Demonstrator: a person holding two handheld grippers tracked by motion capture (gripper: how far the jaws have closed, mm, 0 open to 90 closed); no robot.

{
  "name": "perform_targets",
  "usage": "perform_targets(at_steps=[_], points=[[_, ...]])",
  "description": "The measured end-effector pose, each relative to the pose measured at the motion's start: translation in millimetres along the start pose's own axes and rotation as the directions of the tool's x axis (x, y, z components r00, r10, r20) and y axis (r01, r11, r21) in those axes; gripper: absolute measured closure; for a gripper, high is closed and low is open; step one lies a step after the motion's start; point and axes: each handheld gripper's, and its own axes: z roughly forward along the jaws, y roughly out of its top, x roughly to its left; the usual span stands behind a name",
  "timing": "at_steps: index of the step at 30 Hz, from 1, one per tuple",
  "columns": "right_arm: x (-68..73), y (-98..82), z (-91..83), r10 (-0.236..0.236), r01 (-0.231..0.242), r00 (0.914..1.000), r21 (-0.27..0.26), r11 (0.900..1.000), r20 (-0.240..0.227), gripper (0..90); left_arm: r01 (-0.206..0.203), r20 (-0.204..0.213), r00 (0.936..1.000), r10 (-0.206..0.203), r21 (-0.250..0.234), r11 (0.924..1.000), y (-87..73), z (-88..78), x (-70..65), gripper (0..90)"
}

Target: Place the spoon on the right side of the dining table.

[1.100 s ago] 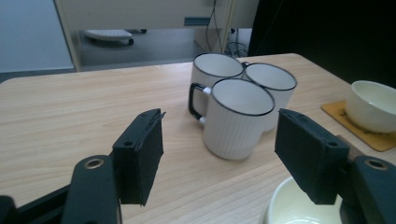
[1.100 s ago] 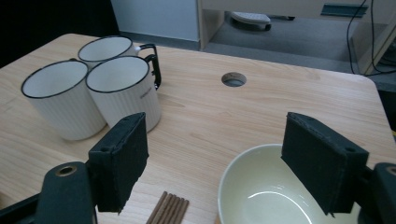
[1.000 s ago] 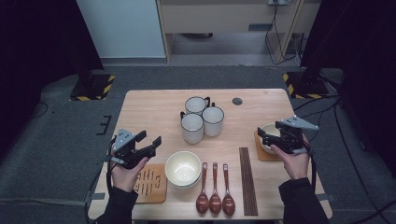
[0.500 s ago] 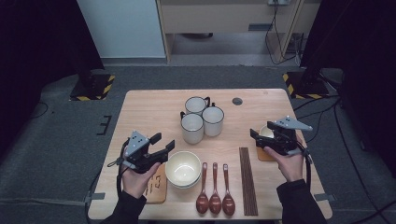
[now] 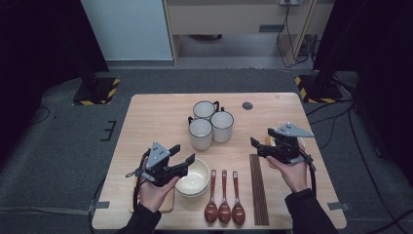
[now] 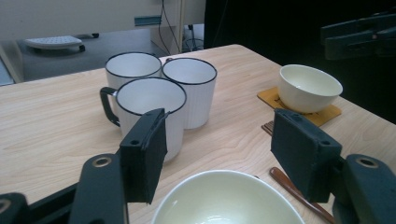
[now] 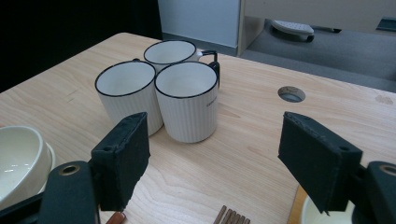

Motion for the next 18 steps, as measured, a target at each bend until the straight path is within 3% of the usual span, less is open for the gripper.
perform_targets(at_steps=[18], points=[[2.6, -19.3, 3.9, -0.002, 0.003, 0.9998, 0.035, 0.999, -0.022, 25.4, -0.044, 0.069, 0.9967, 0.042, 0.026, 0.9987, -12.3, 16.1, -31.6, 31.1]])
